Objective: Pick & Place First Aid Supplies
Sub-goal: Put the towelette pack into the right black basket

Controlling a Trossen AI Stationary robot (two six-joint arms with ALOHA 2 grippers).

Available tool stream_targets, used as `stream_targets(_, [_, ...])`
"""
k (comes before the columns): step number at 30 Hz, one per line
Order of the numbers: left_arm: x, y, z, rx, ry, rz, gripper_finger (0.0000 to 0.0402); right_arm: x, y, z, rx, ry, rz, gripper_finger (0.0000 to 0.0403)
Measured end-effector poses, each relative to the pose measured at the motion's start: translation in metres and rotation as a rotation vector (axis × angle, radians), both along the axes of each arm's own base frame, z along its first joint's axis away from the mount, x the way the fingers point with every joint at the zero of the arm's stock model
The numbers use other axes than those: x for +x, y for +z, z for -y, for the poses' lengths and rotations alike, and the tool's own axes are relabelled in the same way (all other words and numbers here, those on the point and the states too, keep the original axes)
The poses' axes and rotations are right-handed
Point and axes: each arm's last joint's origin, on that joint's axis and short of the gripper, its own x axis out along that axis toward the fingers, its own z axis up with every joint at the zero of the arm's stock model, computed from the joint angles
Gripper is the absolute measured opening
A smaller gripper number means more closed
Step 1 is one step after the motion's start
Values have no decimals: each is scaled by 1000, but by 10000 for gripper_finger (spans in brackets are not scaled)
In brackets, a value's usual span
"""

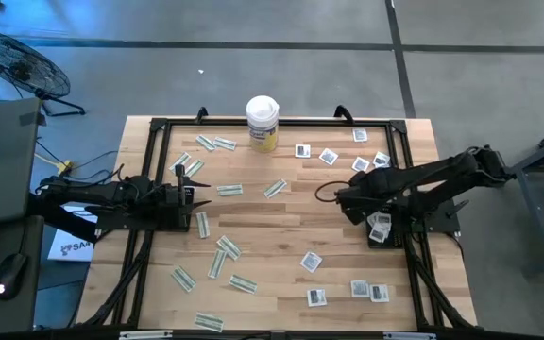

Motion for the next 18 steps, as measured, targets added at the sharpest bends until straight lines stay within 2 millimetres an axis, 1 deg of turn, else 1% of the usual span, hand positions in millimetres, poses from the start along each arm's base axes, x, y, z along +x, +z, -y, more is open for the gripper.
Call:
stream_targets(4, [0,0,0,0,0,0,206,4,-1,5,6,12,31,94])
stream_targets(8, [0,0,0,0,0,0,206,8,-2,18,-12,-13,50,112])
stream_targets(13, [0,0,0,0,0,0,206,16,-10,43,-47,-146,67,128])
stream_targets(18, [0,0,0,0,0,0,206,21,-28,75,13,-235,-27,128])
